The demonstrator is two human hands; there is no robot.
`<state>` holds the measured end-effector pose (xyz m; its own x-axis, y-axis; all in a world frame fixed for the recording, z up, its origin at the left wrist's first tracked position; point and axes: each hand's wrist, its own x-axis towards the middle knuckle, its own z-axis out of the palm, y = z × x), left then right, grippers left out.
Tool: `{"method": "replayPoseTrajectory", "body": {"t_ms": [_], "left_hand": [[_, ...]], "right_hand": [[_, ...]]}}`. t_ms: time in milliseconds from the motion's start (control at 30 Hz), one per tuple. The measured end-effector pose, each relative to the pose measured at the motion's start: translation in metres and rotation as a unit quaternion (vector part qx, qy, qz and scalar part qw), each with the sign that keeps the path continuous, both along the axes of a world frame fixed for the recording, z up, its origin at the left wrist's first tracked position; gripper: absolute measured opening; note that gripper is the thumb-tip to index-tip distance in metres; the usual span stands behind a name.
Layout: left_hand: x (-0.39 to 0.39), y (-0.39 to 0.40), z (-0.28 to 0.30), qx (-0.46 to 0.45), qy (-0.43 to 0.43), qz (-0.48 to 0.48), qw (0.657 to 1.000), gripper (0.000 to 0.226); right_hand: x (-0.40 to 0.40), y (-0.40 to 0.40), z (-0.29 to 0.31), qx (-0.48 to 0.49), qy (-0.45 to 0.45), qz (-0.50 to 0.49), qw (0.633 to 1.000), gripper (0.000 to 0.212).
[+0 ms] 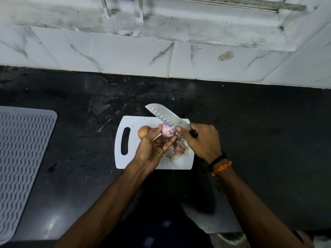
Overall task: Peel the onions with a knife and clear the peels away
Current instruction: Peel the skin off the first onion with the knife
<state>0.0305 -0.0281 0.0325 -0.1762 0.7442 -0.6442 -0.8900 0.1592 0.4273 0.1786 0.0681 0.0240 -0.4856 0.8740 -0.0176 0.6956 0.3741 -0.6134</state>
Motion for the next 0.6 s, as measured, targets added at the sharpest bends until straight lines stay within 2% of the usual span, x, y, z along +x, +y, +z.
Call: {"method": "replayPoseTrajectory", "body": {"t_ms": [167, 267, 400, 533, 600], "left_hand": [[0.000, 0.004, 0.006, -0.002, 0.009, 0.005, 1.000, 0.040], [0.001, 0.005, 0.007, -0.010, 0.005, 0.007, 1.000, 0.041], [0.002, 0.007, 0.013, -0.023, -0.006, 0.008, 1.000, 0.024], [0.005, 0.011, 0.013, -0.032, 0.000, 0.004, 0.999, 0.042], [0.006, 0.014, 0.009, -0.035, -0.013, 0.019, 0.999, 0.027]], "right_hand": [[0.000, 0.003, 0.003, 0.010, 0.019, -0.017, 1.000, 0.059], [-0.003, -0.001, 0.003, 0.035, 0.004, -0.009, 0.999, 0.064], [-0.007, -0.003, 0.006, 0.085, -0.015, -0.027, 0.996, 0.068], [-0.013, -0.005, 0.008, 0.110, -0.019, -0.046, 0.993, 0.068], [-0.014, -0.004, 0.010, 0.104, -0.018, -0.032, 0.994, 0.068]]}}
